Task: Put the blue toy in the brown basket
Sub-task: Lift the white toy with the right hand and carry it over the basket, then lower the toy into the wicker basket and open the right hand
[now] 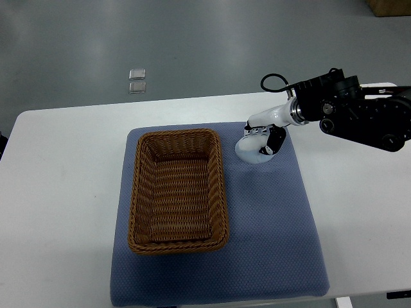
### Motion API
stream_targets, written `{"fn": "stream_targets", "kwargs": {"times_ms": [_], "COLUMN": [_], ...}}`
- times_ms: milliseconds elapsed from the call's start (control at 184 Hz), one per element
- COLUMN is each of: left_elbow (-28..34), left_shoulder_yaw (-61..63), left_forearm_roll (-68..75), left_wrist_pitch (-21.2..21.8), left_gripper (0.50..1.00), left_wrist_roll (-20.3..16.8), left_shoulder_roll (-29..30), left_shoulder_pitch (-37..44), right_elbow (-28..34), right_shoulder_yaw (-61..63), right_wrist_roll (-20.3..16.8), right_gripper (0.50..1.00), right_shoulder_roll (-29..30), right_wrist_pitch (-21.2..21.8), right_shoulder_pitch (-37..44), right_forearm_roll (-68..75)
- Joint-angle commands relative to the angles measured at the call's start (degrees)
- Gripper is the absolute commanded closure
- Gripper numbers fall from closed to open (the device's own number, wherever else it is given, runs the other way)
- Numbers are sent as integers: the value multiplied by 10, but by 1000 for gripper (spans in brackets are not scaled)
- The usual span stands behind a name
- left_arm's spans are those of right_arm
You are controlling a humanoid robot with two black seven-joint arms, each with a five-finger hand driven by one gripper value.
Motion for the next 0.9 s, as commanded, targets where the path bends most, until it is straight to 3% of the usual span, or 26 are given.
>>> {"fn": "stream_targets", "kwargs": {"times_ms": [0,309,635,896], "left_elbow": [0,0,0,0], "left_shoulder_yaw": [0,0,0,0], "left_forearm_roll": [1,0,0,1], "left_wrist_pitch": [0,0,0,0], "left_gripper": [500,500,500,500], "left_wrist_roll": [0,0,0,0], "left_shoulder_roll": [0,0,0,0], "left_shoulder_pitch": [0,0,0,0], "right_elbow": [-2,-4,-53,-52], "right_shoulder_yaw": [0,31,65,66], "right_wrist_roll": [1,5,4,4], "right_gripper": [961,957,942,920], "right_shoulder_roll": [-7,26,142,175], "right_wrist_pitch": [0,-9,-42,-59], "right_shoulder_pitch": [30,87,38,4], "right_forearm_roll": [3,11,9,10]}}
